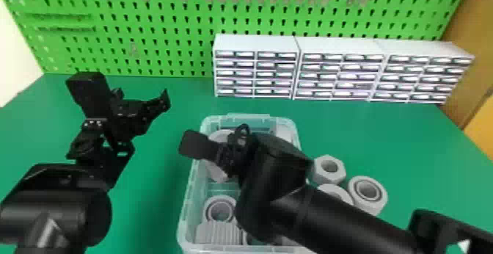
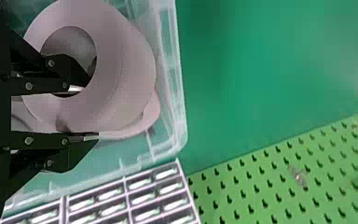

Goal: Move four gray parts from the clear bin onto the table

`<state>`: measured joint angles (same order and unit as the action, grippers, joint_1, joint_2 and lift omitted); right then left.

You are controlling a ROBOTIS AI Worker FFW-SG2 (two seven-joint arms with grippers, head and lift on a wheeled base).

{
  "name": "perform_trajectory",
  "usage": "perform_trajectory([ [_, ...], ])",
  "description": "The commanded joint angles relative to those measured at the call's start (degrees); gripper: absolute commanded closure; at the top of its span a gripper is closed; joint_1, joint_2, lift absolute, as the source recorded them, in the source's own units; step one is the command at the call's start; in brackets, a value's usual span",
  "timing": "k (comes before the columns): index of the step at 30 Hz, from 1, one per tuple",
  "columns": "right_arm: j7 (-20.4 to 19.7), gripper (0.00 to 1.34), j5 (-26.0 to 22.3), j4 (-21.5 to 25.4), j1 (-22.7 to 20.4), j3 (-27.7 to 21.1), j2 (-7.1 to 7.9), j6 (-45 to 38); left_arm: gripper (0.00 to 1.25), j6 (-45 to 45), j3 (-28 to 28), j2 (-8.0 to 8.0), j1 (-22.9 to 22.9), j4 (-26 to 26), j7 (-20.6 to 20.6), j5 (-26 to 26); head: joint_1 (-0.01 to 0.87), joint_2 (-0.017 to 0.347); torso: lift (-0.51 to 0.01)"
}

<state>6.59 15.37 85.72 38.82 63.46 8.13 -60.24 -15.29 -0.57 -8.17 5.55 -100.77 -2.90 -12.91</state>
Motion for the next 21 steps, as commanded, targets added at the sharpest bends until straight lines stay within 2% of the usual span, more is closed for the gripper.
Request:
perform_trajectory([
  [1, 0.00, 1.06, 1.77, 2.52, -0.94, -2.73, 0.39, -0.93, 0.11, 0.00, -0.04, 0.00, -0.01, -0.39, 0.00, 1.04, 0.687, 0.026, -0.050],
  [8, 0.00, 1.06, 2.91, 6.57, -1.82, -6.07, 1.27, -1.46, 0.11, 0.00, -0.04, 0.00, -0.19, -0.57, -0.09, 1.31, 0.687, 0.026, -0.050],
  [21, 0.00, 1.06, 4.67, 13.60, -3.05, -8.79, 2.24, -4.36, 0.11, 0.00, -0.04, 0.00, -0.27, -0.66, -0.09, 1.31, 0.687, 0.026, -0.050],
])
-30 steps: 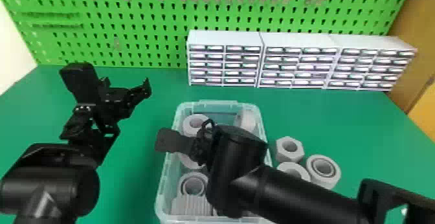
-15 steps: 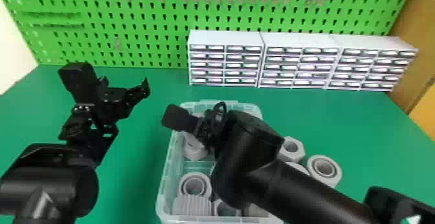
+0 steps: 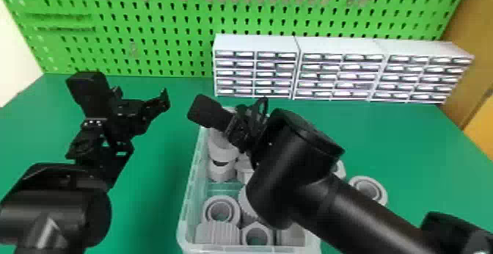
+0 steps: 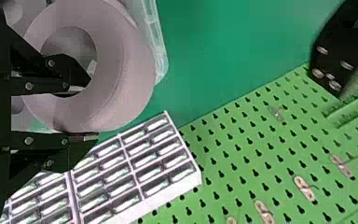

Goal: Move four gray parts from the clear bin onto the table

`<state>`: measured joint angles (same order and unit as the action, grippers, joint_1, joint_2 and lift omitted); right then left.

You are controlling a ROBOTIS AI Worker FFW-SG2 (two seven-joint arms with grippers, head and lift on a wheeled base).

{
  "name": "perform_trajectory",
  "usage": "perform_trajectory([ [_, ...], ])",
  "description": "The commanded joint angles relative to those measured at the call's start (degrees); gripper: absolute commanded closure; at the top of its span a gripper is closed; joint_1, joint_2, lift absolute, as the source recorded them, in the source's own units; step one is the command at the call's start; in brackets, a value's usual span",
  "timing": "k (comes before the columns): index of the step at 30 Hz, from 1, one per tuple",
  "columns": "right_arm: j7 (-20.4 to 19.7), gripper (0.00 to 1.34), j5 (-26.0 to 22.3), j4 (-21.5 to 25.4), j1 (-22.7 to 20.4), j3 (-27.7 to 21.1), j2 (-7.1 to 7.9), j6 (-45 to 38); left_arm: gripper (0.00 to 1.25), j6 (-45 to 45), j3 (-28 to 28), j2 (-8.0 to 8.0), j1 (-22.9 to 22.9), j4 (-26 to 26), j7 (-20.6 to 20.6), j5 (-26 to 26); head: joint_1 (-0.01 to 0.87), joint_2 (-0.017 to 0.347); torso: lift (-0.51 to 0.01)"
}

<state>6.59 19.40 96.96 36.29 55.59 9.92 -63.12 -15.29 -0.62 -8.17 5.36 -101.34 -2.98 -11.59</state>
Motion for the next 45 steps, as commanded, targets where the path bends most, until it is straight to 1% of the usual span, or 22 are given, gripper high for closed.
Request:
perform_trajectory([
  [1, 0.00, 1.06, 0.82, 3.06, -0.69, -1.27, 0.62, -1.83, 0.11, 0.00, 0.00, 0.00, -0.08, -0.09, -0.01, -0.01, 0.687, 0.026, -0.050],
  [5, 0.00, 1.06, 1.96, 5.88, -1.66, -2.94, 1.06, -3.76, 0.11, 0.00, 0.26, 0.00, -0.17, -0.26, -0.01, 0.08, 0.687, 0.026, -0.050],
  [12, 0.00, 1.06, 4.16, 9.74, -3.77, -7.33, 2.03, -7.63, 0.11, 0.00, 0.44, 0.00, -0.17, -0.35, -0.01, 0.17, 0.687, 0.026, -0.050],
  [25, 0.09, 1.06, 5.30, 12.38, -8.43, -18.41, 3.35, -12.64, 0.11, 0.00, 0.79, 0.00, -0.26, -0.70, 0.08, 0.34, 0.687, 0.026, -0.050],
  [31, 0.09, 1.06, 5.48, 13.17, -9.83, -23.42, 3.70, -14.22, 0.11, 0.00, 0.79, 0.00, -0.26, -0.70, 0.08, 0.34, 0.687, 0.026, -0.050],
  [33, 0.18, 1.06, 5.13, 13.26, -10.45, -25.18, 3.79, -14.57, 0.11, 0.00, 0.79, 0.00, -0.26, -0.70, 0.08, 0.43, 0.687, 0.026, -0.050],
  [37, 0.18, 1.06, 3.54, 13.52, -11.94, -30.45, 3.79, -15.10, 0.11, 0.00, 0.88, 0.00, -0.26, -0.70, 0.08, 0.43, 0.687, 0.026, -0.050],
  [41, 0.27, 1.06, 2.93, 13.52, -12.91, -34.93, 4.14, -15.45, 0.11, 0.00, 0.88, 0.00, -0.26, -0.70, -0.01, 0.52, 0.687, 0.026, -0.050],
  [45, 0.36, 1.06, 0.64, 12.91, -13.96, -40.38, 4.14, -15.45, 0.11, -0.09, 0.88, 0.00, -0.26, -0.70, -0.01, 0.61, 0.687, 0.026, -0.050],
])
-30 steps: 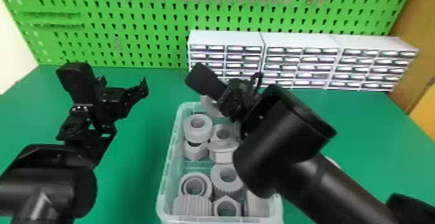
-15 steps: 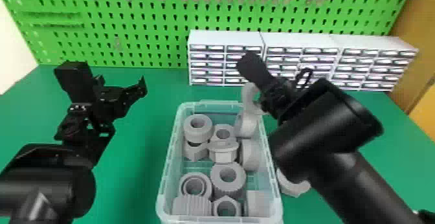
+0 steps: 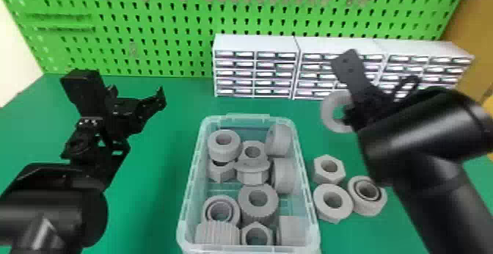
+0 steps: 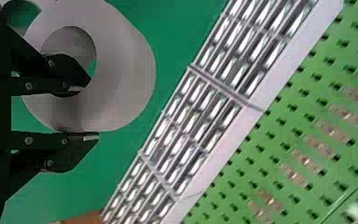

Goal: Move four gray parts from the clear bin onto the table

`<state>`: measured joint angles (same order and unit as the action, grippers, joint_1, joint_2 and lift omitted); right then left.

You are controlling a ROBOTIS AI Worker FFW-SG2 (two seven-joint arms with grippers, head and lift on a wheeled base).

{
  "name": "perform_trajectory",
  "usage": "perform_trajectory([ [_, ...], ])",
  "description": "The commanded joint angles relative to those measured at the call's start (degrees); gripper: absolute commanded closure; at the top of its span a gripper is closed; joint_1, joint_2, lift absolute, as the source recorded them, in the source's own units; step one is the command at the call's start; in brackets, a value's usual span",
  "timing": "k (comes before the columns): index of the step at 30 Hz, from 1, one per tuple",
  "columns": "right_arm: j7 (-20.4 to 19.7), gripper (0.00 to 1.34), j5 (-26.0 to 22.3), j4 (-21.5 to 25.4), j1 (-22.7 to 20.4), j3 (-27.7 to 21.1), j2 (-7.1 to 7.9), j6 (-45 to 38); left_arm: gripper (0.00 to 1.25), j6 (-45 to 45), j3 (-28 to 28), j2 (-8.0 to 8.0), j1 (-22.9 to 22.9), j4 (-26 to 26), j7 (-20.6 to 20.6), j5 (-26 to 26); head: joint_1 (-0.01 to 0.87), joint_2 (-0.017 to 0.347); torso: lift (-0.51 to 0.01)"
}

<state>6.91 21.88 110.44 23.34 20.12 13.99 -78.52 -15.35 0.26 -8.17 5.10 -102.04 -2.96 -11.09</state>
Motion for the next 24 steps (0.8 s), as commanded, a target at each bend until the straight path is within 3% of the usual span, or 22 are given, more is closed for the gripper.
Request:
perform_trajectory([
  [1, 0.21, 1.06, -2.11, -0.84, -1.19, -5.70, 0.07, -0.05, 0.11, -0.03, 0.00, 0.00, 0.00, 0.00, 0.06, 0.11, 0.687, 0.026, -0.050],
  [14, 2.85, 1.06, -2.37, -7.79, -1.81, -12.65, -0.19, 1.18, 0.11, -0.03, -0.09, 0.00, 0.00, 0.00, -0.03, 0.11, 0.687, 0.026, -0.050],
  [24, 3.38, 1.06, -4.13, -17.46, -1.72, -17.83, -0.72, 7.24, 0.11, -0.03, -0.09, 0.00, -0.09, 0.00, 0.06, 0.02, 0.687, 0.026, -0.050],
])
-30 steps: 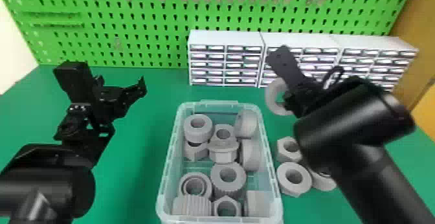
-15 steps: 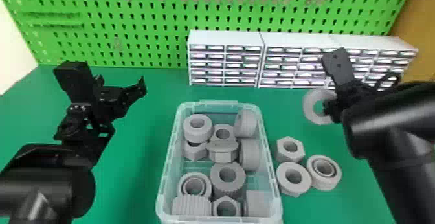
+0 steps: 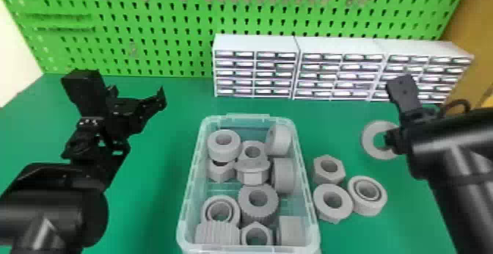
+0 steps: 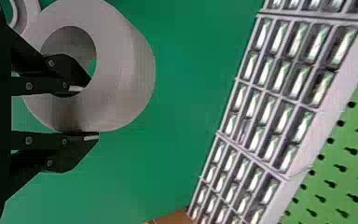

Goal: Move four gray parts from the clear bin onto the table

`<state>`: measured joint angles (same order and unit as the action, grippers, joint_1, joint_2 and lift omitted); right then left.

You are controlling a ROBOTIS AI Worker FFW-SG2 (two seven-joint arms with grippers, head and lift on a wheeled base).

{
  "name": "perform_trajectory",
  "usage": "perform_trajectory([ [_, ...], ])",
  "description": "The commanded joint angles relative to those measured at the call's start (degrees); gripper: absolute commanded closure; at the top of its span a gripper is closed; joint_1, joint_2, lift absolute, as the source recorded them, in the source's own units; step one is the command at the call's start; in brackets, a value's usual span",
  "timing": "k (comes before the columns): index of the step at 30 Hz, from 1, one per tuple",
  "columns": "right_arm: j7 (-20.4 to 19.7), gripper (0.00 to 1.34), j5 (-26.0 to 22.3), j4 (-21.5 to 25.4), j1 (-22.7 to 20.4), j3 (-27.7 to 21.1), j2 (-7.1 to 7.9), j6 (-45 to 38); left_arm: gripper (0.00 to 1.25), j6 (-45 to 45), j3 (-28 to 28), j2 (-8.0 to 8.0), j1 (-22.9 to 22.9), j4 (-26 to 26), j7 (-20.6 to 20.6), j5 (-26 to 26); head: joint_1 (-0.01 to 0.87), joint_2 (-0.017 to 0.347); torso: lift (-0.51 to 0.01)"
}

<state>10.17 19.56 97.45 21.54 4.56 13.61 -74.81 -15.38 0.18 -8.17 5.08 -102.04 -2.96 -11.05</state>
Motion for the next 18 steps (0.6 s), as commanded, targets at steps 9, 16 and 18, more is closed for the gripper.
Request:
perform_trajectory([
  [9, 0.11, 1.06, -3.66, -13.78, 1.75, -7.28, -2.80, 10.30, 0.11, 0.00, 0.00, 0.00, -0.16, 0.00, -0.02, -0.02, 0.687, 0.026, -0.050],
  [16, 0.03, 1.06, -4.45, -20.63, 3.86, -10.27, -4.47, 15.22, 0.11, 0.00, -0.18, 0.00, -0.16, 0.00, -0.02, -0.02, 0.687, 0.026, -0.050],
  [18, 0.03, 1.06, -4.45, -22.30, 4.30, -10.62, -4.82, 16.01, 0.11, 0.00, -0.26, 0.00, -0.16, 0.00, -0.02, -0.02, 0.687, 0.026, -0.050],
])
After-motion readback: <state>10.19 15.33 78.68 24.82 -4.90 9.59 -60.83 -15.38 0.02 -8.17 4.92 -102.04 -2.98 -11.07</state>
